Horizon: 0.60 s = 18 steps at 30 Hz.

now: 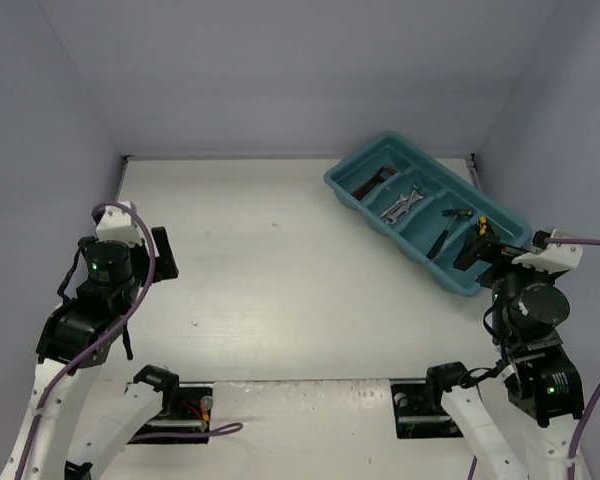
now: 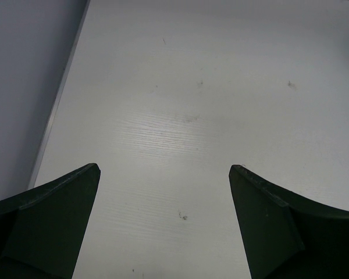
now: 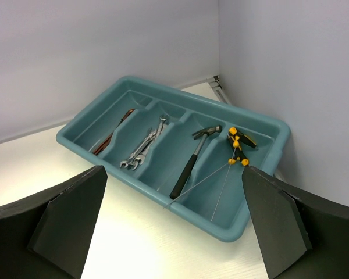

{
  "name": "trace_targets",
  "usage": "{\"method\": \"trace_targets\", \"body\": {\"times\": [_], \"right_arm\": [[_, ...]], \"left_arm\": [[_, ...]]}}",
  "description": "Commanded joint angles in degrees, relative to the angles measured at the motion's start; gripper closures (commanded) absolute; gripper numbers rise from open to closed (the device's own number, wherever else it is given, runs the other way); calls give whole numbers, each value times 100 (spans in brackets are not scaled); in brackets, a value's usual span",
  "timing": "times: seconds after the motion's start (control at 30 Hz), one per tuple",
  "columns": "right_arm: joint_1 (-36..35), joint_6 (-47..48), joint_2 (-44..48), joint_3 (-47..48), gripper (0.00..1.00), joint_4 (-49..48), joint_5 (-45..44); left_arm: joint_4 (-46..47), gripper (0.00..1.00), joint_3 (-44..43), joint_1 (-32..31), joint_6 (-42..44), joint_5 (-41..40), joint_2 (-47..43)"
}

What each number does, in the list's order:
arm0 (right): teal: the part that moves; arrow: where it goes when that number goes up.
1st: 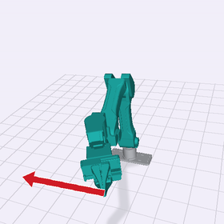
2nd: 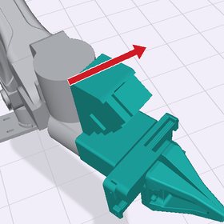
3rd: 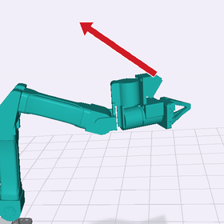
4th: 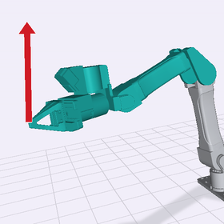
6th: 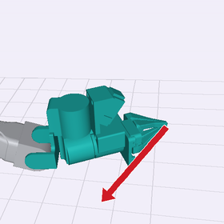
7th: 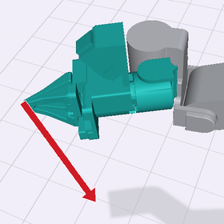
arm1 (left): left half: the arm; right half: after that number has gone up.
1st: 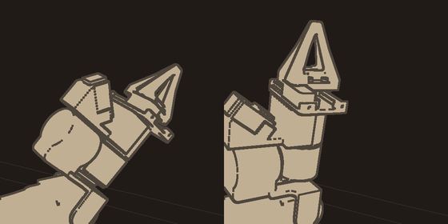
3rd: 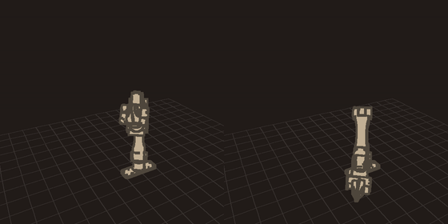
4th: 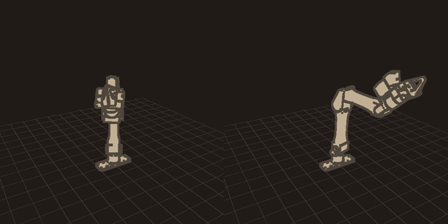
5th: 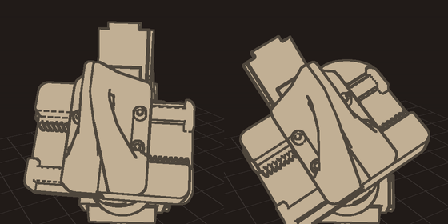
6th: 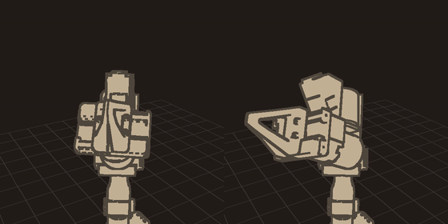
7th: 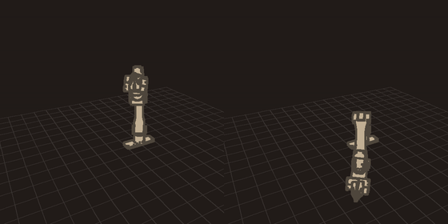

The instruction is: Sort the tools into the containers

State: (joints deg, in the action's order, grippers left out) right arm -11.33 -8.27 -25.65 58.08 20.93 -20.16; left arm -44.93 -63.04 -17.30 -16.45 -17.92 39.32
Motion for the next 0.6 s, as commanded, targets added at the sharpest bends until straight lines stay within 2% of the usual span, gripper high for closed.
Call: {"method": "trace_targets", "body": {"times": [0.0,0.57], "right_arm": [[-99,207,34,174,0,-248,-80],[-167,378,141,364,0,-230,-212]], "left_arm": [[-18,9,-444,-10,16,-93,24],[-130,9,-743,-10,51,-115,128]]}}
